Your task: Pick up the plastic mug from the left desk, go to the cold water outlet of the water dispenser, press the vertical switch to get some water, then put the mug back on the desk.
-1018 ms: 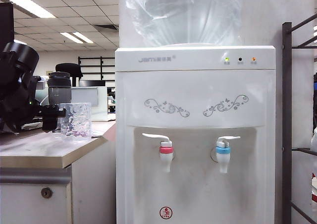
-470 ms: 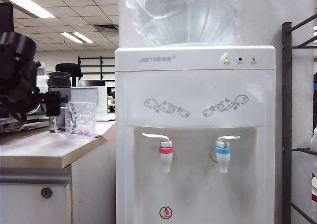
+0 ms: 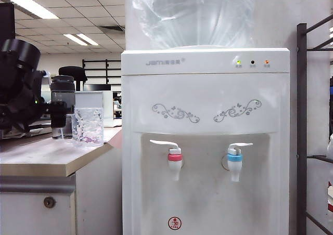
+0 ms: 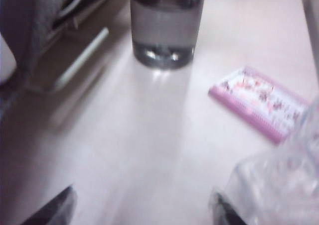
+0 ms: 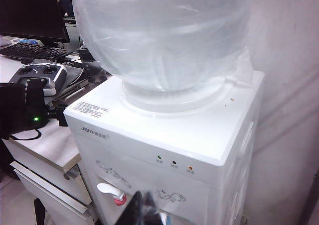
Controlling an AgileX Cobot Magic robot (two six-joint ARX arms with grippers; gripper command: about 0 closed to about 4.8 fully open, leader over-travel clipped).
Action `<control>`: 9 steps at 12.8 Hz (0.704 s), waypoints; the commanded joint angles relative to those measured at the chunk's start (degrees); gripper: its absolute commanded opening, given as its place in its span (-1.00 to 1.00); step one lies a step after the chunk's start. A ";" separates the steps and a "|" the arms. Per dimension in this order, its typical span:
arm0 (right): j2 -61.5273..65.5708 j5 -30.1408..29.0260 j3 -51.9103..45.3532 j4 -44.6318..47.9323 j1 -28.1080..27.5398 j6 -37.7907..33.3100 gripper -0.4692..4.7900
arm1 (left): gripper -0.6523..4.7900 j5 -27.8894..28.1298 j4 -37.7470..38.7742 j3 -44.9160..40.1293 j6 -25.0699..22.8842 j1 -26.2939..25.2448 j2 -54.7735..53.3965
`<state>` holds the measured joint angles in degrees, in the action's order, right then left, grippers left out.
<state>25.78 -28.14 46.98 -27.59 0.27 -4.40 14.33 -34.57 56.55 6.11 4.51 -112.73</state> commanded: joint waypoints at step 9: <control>0.04 -0.02 0.37 0.35 0.07 0.13 -0.84 | 0.57 11.21 -8.46 -3.98 3.43 6.84 0.13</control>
<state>25.80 -28.14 46.98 -27.83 0.27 -4.40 25.67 -42.13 52.58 9.82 11.94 -112.07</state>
